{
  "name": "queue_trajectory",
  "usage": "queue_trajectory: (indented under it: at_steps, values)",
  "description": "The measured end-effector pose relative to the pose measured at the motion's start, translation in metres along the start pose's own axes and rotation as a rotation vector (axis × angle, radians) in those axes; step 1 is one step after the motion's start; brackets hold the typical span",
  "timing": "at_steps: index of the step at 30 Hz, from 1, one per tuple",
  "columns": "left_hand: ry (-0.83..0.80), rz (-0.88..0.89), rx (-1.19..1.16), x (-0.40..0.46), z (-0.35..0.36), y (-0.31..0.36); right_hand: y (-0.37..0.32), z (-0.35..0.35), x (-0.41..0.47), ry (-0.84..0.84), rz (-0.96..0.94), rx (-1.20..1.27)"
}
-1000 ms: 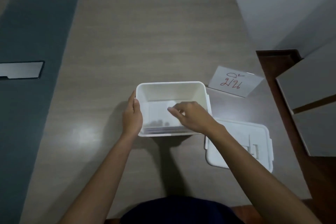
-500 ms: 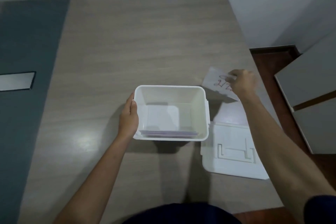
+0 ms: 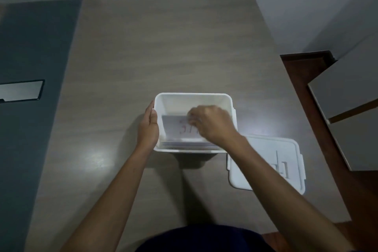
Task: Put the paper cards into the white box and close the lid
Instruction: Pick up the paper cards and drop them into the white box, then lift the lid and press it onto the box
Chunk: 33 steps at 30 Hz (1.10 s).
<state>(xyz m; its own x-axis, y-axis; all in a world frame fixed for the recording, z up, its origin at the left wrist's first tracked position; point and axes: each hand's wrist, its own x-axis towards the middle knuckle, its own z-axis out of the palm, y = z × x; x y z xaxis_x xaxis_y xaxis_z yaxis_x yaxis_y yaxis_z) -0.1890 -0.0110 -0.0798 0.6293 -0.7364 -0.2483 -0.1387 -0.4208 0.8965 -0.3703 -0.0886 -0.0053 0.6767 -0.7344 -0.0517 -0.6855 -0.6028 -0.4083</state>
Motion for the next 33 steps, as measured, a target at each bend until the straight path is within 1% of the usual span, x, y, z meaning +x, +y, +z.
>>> queue_trajectory:
  at_steps: [2, 3, 4, 5, 7, 8, 9, 10, 12, 14, 15, 16, 17, 18, 19, 21, 23, 24, 25, 27, 29, 31, 33]
  values:
    - [0.011, -0.002, 0.008, 0.0, 0.0, 0.001, 0.0, 0.023, -0.009, -0.255, 0.055, -0.037]
    - [0.009, 0.0, 0.011, -0.001, 0.0, 0.003, -0.001, 0.03, -0.015, -0.349, 0.073, -0.017]
    - [0.004, 0.002, 0.015, -0.002, 0.0, 0.004, -0.003, 0.033, -0.02, -0.407, 0.093, 0.008]
    - [0.0, 0.006, 0.021, -0.003, 0.0, 0.004, -0.003, 0.034, -0.024, -0.427, 0.106, 0.031]
    - [0.003, 0.015, 0.051, -0.004, 0.0, 0.003, -0.002, 0.031, -0.03, -0.396, 0.12, 0.096]
    - [0.012, 0.011, 0.084, -0.004, -0.001, 0.003, 0.0, 0.027, -0.033, -0.349, 0.109, 0.146]
    - [0.028, 0.006, 0.141, -0.004, -0.002, 0.003, 0.003, 0.024, -0.036, -0.265, 0.09, 0.201]
    - [0.055, 0.004, 0.23, -0.005, -0.003, 0.004, 0.009, 0.019, -0.04, -0.147, 0.083, 0.246]
    - [0.159, 0.037, 0.453, -0.007, -0.003, 0.01, 0.027, 0.01, -0.049, 0.14, 0.103, 0.301]
    - [0.251, 0.13, 0.586, -0.013, 0.007, 0.026, 0.054, 0.002, -0.065, 0.413, 0.181, 0.311]
    - [0.27, 0.185, 0.596, -0.018, 0.015, 0.037, 0.069, 0.001, -0.074, 0.507, 0.257, 0.295]
    - [0.26, 0.244, 0.579, -0.025, 0.027, 0.049, 0.087, 0.002, -0.086, 0.565, 0.356, 0.263]
    - [0.225, 0.295, 0.548, -0.033, 0.041, 0.063, 0.106, 0.006, -0.097, 0.577, 0.471, 0.209]
    - [0.171, 0.338, 0.512, -0.044, 0.057, 0.076, 0.125, 0.013, -0.11, 0.54, 0.595, 0.139]
    - [0.106, 0.376, 0.478, -0.057, 0.075, 0.087, 0.143, 0.02, -0.124, 0.454, 0.715, 0.07]
    - [-0.024, 0.466, 0.416, -0.084, 0.107, 0.103, 0.172, 0.037, -0.153, 0.198, 0.893, -0.006]
    - [-0.177, 0.57, 0.385, -0.115, 0.137, 0.109, 0.195, 0.052, -0.184, 0.006, 0.987, -0.048]
    - [-0.263, 0.615, 0.385, -0.129, 0.15, 0.109, 0.203, 0.057, -0.199, -0.043, 1.011, -0.062]
    - [-0.357, 0.656, 0.393, -0.143, 0.163, 0.107, 0.208, 0.06, -0.213, -0.063, 1.036, -0.066]
    - [-0.52, 0.705, 0.426, -0.162, 0.184, 0.098, 0.213, 0.062, -0.233, -0.038, 1.07, -0.1]
    - [-0.602, 0.695, 0.507, -0.17, 0.204, 0.077, 0.216, 0.059, -0.249, 0.014, 1.09, -0.138]
    - [-0.613, 0.572, 0.637, -0.169, 0.22, 0.049, 0.219, 0.058, -0.261, 0.057, 1.116, -0.129]
    - [-0.606, 0.381, 0.783, -0.167, 0.233, 0.024, 0.223, 0.059, -0.271, 0.097, 1.138, -0.115]
